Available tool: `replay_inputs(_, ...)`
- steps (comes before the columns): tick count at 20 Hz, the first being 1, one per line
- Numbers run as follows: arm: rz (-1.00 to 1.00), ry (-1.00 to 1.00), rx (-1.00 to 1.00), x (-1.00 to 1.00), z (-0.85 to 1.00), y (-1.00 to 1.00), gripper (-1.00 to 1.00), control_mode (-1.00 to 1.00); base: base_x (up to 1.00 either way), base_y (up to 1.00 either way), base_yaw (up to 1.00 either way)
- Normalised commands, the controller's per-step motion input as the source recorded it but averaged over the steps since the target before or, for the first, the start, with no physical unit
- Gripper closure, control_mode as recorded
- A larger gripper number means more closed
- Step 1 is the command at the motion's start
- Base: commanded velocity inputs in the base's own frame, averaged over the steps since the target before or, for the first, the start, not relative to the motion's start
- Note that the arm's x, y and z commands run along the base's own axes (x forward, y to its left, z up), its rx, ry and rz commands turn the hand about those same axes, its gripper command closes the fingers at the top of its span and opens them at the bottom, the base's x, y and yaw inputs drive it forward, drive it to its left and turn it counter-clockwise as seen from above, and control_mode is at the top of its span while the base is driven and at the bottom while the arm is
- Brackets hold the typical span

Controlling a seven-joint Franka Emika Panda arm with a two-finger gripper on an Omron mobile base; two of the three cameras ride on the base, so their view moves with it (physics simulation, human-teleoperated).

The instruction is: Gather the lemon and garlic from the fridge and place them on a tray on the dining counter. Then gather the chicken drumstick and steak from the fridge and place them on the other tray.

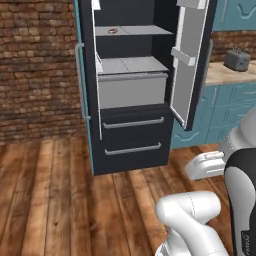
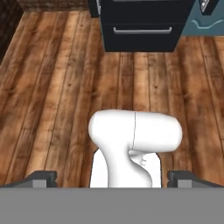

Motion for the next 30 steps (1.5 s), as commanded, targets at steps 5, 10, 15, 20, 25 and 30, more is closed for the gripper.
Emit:
replay_inputs(5, 0.00, 0.00, 0.00, 0.00, 0.00, 0.00, -1.00, 1.00, 0.45, -0.51, 0.00)
replay_inputs(10, 0.00, 0.00, 0.00, 0.00, 0.00, 0.00, -1.00, 1.00, 0.62, -0.46, 0.00)
replay_inputs(15, 0.00, 0.00, 0.00, 0.00, 0.00, 0.00, -1.00, 1.00, 0.88, -0.34, 0.01)
replay_inputs(20, 0.00, 0.00, 0.00, 0.00, 0.00, 0.00, -1.00, 1.00, 0.96, -0.15, 0.02)
replay_inputs(25, 0.00, 0.00, 0.00, 0.00, 0.00, 0.00, -1.00, 1.00, 0.85, -0.08, 0.00)
replay_inputs(30, 0.00, 0.00, 0.00, 0.00, 0.00, 0.00, -1.00, 1.00, 0.78, -0.04, 0.00)
